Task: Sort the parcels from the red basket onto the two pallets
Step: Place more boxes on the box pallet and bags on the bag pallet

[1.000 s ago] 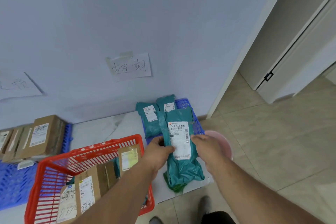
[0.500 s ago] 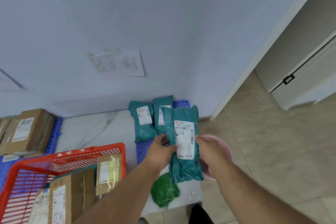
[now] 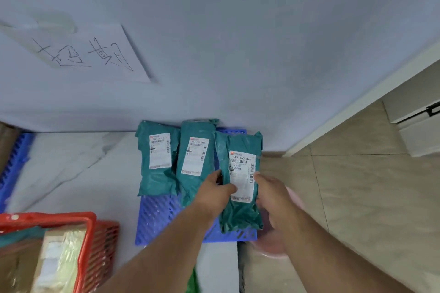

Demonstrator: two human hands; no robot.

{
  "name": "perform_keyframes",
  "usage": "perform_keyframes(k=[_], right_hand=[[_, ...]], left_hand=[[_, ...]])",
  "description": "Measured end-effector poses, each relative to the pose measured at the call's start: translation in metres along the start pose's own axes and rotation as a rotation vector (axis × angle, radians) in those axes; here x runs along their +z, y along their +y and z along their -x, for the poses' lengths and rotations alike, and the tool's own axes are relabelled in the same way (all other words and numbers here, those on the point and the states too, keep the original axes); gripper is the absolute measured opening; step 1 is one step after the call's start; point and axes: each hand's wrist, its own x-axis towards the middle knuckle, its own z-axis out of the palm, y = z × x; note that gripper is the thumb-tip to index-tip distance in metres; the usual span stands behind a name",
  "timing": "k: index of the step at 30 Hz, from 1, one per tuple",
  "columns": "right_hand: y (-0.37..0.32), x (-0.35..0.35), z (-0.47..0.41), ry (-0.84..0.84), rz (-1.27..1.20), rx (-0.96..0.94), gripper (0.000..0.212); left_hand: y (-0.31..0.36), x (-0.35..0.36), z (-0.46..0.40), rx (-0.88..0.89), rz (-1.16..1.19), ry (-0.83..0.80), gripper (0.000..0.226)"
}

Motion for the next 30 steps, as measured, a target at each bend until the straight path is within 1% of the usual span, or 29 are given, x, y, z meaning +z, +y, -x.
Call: perform_keyframes(k=[6,8,10,13,16,19,22,26,30], right_hand=[[-0.007,0.013,-0.078,-0.037,0.062,0.025,0.029],[-0.004,0.015,-0.109,-0.041,0.073,0.009,0.04],[0.003,0.019,-0.139,-0.066,0.083,0.007,0.048],[-0.007,0.027,-0.136,-0.074,0.08,0.033,0.044],[-0.005,0.032,-0.127,-0.092,0.059,0.035,0.03],[0.005,0.034,-0.124,-0.063,0.039,0.025,0.027],[0.006,0.035,-0.122,-0.074,0.089,-0.011,0.031],[-0.006,0.044,-0.118,-0.153,0.118,-0.016,0.038],[-0.004,0.043,-0.121,-0.144,0.093,-0.02,0.058]], left_hand=[[-0.002,0.013,-0.07,-0.041,-0.061,0.045,0.047],[-0.003,0.016,-0.086,-0.047,-0.076,0.06,0.043],[-0.003,0.018,-0.098,-0.059,-0.075,0.066,0.049],[-0.005,0.019,-0.11,-0.069,-0.092,0.065,0.056],[-0.005,0.018,-0.112,-0.065,-0.12,0.045,0.062],[-0.003,0.019,-0.107,-0.052,-0.138,0.012,0.076],[0.0,0.021,-0.101,-0.052,-0.168,0.01,0.076],[0.001,0.016,-0.098,-0.061,-0.135,0.076,0.081],[-0.008,0.017,-0.088,-0.05,-0.127,0.094,0.08]])
